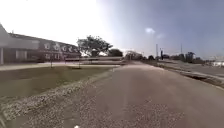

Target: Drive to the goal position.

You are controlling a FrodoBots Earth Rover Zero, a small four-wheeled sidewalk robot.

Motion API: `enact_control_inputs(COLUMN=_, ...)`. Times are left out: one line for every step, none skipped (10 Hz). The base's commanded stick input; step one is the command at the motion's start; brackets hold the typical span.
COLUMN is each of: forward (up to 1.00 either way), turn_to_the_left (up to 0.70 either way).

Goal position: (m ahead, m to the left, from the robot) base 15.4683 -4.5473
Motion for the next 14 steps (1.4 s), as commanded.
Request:
enact_control_inputs(forward=1.0, turn_to_the_left=-0.1)
enact_control_inputs(forward=1.0, turn_to_the_left=-0.1)
enact_control_inputs(forward=1.0, turn_to_the_left=-0.1)
enact_control_inputs(forward=1.0, turn_to_the_left=-0.1)
enact_control_inputs(forward=1.0, turn_to_the_left=-0.1)
enact_control_inputs(forward=1.0, turn_to_the_left=-0.1)
enact_control_inputs(forward=1.0, turn_to_the_left=-0.1)
enact_control_inputs(forward=1.0, turn_to_the_left=-0.1)
enact_control_inputs(forward=1.0, turn_to_the_left=-0.1)
enact_control_inputs(forward=1.0, turn_to_the_left=-0.1)
enact_control_inputs(forward=1.0, turn_to_the_left=-0.1)
enact_control_inputs(forward=1.0, turn_to_the_left=-0.1)
enact_control_inputs(forward=1.0, turn_to_the_left=-0.1)
enact_control_inputs(forward=1.0, turn_to_the_left=-0.1)
